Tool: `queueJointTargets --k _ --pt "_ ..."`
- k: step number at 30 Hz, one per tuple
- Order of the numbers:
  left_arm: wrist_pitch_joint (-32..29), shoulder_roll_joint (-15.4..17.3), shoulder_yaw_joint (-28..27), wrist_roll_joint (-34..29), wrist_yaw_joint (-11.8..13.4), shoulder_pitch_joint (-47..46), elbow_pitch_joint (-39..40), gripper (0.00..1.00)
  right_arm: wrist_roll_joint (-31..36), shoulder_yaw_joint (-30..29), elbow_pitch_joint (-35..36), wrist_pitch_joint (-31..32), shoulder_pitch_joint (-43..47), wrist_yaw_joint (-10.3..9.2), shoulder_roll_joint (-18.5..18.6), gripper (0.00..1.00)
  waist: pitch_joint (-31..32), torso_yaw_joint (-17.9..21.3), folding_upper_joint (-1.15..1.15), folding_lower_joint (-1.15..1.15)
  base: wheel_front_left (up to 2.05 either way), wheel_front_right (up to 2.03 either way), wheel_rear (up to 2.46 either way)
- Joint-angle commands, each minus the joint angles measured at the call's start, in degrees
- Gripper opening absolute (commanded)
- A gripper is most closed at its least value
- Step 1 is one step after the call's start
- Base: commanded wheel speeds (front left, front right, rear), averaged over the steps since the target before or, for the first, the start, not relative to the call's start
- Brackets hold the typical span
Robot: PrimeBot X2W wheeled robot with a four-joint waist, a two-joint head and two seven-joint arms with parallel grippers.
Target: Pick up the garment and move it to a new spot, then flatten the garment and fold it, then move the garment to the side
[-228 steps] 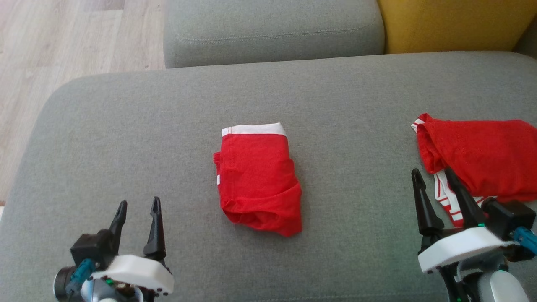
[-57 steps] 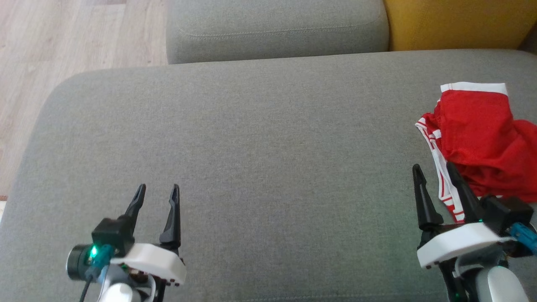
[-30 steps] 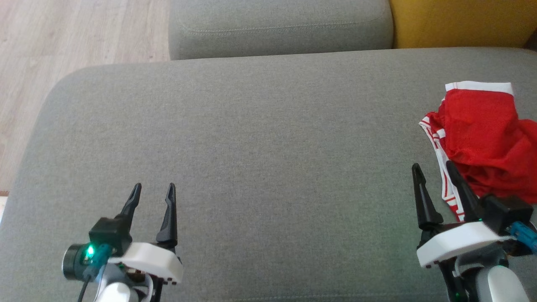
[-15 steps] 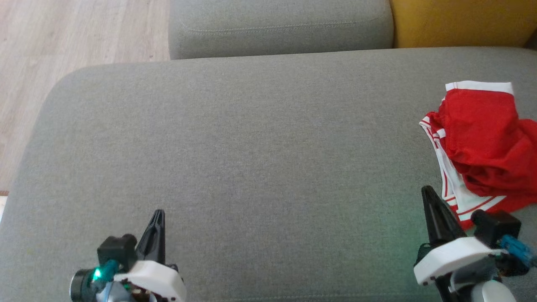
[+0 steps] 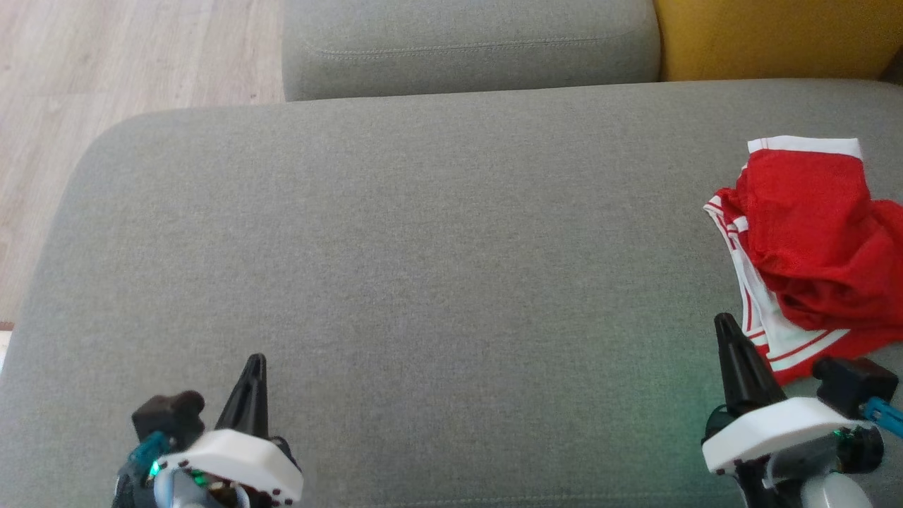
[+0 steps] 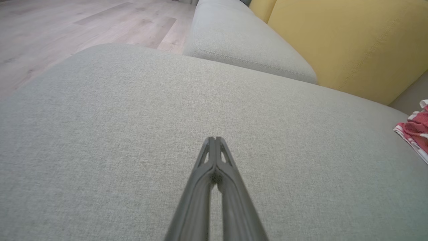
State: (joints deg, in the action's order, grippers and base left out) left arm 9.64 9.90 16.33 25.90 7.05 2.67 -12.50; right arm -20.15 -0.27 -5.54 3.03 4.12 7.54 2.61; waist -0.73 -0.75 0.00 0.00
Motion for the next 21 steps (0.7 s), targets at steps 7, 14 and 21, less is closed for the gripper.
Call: queueJointTargets --k 7,14,21 --pt "-0.96 -0.13 -2.32 5.18 -1.16 -3.47 1.35 0.0 -5.7 -0.47 1.06 0.09 -3.22 -0.01 0.51 0.0 0.04 0.05 0.0 0.0 0.0 0.0 0.0" --pt "-1.87 -0.47 -3.56 9.57 -2.1 -3.87 1.11 0.0 -10.42 -0.72 0.4 0.21 -3.7 -0.01 0.6 0.0 0.07 0.1 0.0 0.0 0.0 0.0 0.0" --pt "-2.92 -0.89 -5.0 14.54 -3.15 -4.26 0.95 0.0 -15.76 -1.04 -0.34 0.36 -4.25 -0.02 0.69 0.0 0.11 0.15 0.0 0.0 0.0 0.0 0.0"
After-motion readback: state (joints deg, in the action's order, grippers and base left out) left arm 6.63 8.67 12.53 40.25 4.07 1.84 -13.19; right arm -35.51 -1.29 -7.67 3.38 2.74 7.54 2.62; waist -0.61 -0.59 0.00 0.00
